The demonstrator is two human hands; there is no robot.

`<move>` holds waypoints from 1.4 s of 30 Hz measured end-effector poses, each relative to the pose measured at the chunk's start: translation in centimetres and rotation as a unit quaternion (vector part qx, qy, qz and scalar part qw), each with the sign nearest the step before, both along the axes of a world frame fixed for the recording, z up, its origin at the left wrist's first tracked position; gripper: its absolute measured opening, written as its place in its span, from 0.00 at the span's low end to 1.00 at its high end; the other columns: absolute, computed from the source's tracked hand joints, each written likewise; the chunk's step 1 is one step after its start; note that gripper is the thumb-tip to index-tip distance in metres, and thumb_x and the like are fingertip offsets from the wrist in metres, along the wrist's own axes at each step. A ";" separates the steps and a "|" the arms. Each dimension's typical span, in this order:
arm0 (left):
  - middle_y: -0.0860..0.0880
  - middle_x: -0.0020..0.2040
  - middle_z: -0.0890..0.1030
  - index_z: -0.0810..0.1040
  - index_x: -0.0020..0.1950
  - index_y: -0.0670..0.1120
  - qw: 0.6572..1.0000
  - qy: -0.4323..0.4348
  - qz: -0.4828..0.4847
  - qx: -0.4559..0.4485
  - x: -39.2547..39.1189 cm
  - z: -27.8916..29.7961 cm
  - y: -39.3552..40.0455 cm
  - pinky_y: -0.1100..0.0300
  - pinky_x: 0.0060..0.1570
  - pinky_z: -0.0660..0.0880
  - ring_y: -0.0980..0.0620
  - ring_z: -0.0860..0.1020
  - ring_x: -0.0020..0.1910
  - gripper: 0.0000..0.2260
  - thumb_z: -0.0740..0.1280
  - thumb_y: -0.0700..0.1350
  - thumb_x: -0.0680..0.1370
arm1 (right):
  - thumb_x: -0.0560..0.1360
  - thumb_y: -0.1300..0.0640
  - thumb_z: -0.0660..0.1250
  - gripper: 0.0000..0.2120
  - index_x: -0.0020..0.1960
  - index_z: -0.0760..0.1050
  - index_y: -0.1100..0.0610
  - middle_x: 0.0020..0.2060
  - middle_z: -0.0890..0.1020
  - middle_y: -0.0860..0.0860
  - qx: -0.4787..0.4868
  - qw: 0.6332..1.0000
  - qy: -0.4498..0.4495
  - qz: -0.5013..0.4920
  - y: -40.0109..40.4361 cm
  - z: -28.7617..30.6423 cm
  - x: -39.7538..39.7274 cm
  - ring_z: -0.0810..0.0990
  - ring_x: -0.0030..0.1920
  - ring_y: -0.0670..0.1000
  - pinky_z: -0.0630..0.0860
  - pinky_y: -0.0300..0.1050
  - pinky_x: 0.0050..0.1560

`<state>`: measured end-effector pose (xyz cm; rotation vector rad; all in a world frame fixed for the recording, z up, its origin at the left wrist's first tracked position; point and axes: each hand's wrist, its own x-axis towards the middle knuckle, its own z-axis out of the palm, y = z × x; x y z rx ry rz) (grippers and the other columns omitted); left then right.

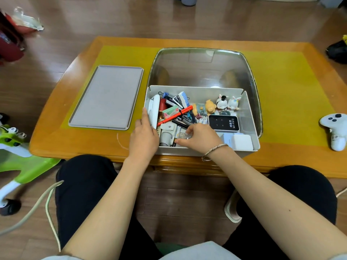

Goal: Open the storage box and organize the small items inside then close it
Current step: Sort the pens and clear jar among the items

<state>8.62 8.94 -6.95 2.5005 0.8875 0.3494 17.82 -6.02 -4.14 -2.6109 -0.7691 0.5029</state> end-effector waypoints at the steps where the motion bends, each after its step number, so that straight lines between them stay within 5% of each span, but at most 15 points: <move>1: 0.41 0.64 0.71 0.48 0.79 0.47 1.000 0.000 0.001 -0.001 0.0 -0.1 -0.2 0.56 0.43 0.68 0.43 0.75 0.56 0.29 0.59 0.44 0.81 | 0.67 0.39 0.70 0.23 0.49 0.78 0.57 0.45 0.82 0.52 0.013 1.000 0.001 -0.004 -0.2 0.0 0.0 0.79 0.48 0.52 0.78 0.47 0.49; 6: 0.41 0.64 0.70 0.48 0.79 0.48 1.000 -0.005 0.001 -0.001 0.2 -0.4 -0.6 0.57 0.41 0.68 0.45 0.75 0.56 0.29 0.59 0.44 0.81 | 0.68 0.44 0.71 0.19 0.55 0.77 0.52 0.48 0.78 0.47 0.130 0.991 0.009 -0.040 -1.6 0.8 0.8 0.76 0.50 0.47 0.73 0.41 0.48; 10: 0.42 0.64 0.70 0.49 0.78 0.50 1.000 -0.016 0.005 -0.016 0.1 -0.6 -0.5 0.57 0.41 0.69 0.46 0.75 0.56 0.30 0.60 0.43 0.81 | 0.67 0.49 0.74 0.28 0.64 0.71 0.55 0.55 0.76 0.49 0.230 0.962 -0.037 -0.140 -3.0 1.5 2.4 0.74 0.54 0.48 0.67 0.37 0.53; 16: 0.43 0.64 0.72 0.49 0.78 0.52 1.000 -0.008 0.021 -0.022 0.2 -0.5 -0.5 0.53 0.43 0.75 0.46 0.76 0.56 0.31 0.62 0.43 0.80 | 0.70 0.48 0.73 0.28 0.66 0.68 0.54 0.53 0.73 0.45 0.270 0.946 -0.024 -0.178 -4.5 1.4 3.4 0.72 0.52 0.43 0.66 0.34 0.51; 23: 0.44 0.58 0.76 0.47 0.78 0.54 0.998 0.010 0.018 -0.056 0.0 0.1 -0.5 0.45 0.46 0.80 0.46 0.77 0.53 0.33 0.64 0.45 0.80 | 0.66 0.49 0.76 0.33 0.63 0.65 0.57 0.49 0.74 0.46 0.236 0.961 -0.004 -0.146 -3.3 0.9 3.0 0.74 0.50 0.47 0.66 0.36 0.49; 29: 0.44 0.59 0.76 0.47 0.78 0.54 0.998 0.016 0.018 -0.057 -0.1 0.4 -0.6 0.44 0.45 0.80 0.46 0.78 0.53 0.33 0.64 0.45 0.80 | 0.68 0.42 0.72 0.21 0.54 0.76 0.54 0.47 0.76 0.49 0.192 0.976 -0.059 -0.085 -1.0 1.3 3.2 0.74 0.54 0.52 0.68 0.41 0.53; 33: 0.43 0.59 0.76 0.48 0.78 0.52 0.999 0.015 0.014 -0.050 -0.2 0.5 -0.7 0.45 0.46 0.79 0.45 0.77 0.54 0.33 0.64 0.44 0.80 | 0.67 0.43 0.73 0.29 0.63 0.73 0.55 0.55 0.74 0.55 0.133 0.984 -0.105 -0.047 0.3 1.2 3.6 0.69 0.60 0.56 0.65 0.48 0.64; 42: 0.44 0.58 0.76 0.47 0.78 0.53 0.998 0.021 0.016 -0.049 -0.2 0.6 -0.7 0.47 0.44 0.79 0.46 0.77 0.53 0.34 0.65 0.45 0.79 | 0.69 0.39 0.68 0.28 0.63 0.72 0.54 0.57 0.78 0.55 0.067 0.980 -0.186 -0.029 0.5 1.2 4.2 0.74 0.59 0.57 0.69 0.50 0.61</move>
